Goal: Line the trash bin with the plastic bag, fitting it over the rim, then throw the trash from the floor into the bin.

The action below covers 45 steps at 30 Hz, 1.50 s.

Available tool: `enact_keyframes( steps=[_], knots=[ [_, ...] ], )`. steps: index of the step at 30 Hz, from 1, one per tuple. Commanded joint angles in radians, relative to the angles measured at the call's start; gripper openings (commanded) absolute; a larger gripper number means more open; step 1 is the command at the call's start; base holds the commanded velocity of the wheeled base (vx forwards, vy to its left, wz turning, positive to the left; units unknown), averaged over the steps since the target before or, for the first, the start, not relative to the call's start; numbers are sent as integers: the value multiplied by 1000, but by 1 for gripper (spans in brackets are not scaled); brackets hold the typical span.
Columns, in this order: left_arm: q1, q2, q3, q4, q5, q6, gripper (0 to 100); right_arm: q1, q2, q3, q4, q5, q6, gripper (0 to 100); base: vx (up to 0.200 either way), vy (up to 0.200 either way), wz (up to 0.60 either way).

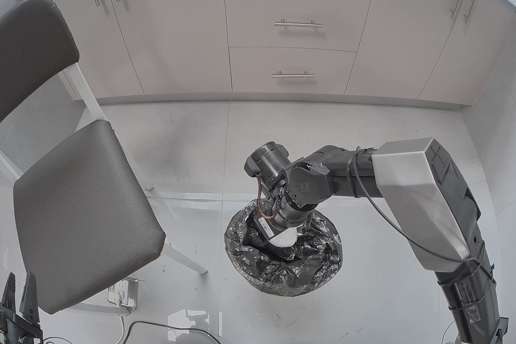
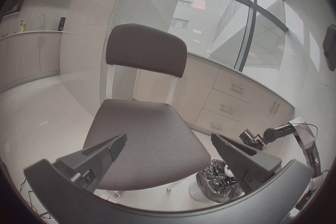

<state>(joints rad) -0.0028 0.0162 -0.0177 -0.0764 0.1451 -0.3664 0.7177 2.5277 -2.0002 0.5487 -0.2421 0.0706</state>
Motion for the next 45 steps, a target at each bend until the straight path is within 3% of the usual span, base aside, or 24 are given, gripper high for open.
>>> enact_keyframes(
  steps=[1,20,25,29,34,35,37,41,45],
  knots=[
    [0,-13,16,0,1,0,100,0,5,0,0,0,0,100,0,0,0],
    [0,-13,16,-2,-1,3,100,-26,-47,0,42,-11,1,100,0,0,0],
    [0,-13,18,4,-48,130,100,-53,-159,0,160,-9,3,100,0,0,0],
    [0,-12,18,9,-144,244,100,-75,-244,0,240,-11,11,100,0,0,0],
    [0,-10,16,20,-99,248,100,-99,-333,0,347,-11,60,100,0,0,0],
    [0,-10,8,47,-52,244,100,-116,-374,0,401,-13,66,100,0,0,0],
    [1,-13,2,64,-33,247,100,-136,-418,0,436,-13,64,100,0,0,0],
    [0,-13,-7,92,-47,259,100,-165,-533,0,496,-13,64,100,0,0,0],
    [0,-15,-5,95,-91,331,100,-182,-667,0,585,-14,61,100,0,0,0]
  ],
)
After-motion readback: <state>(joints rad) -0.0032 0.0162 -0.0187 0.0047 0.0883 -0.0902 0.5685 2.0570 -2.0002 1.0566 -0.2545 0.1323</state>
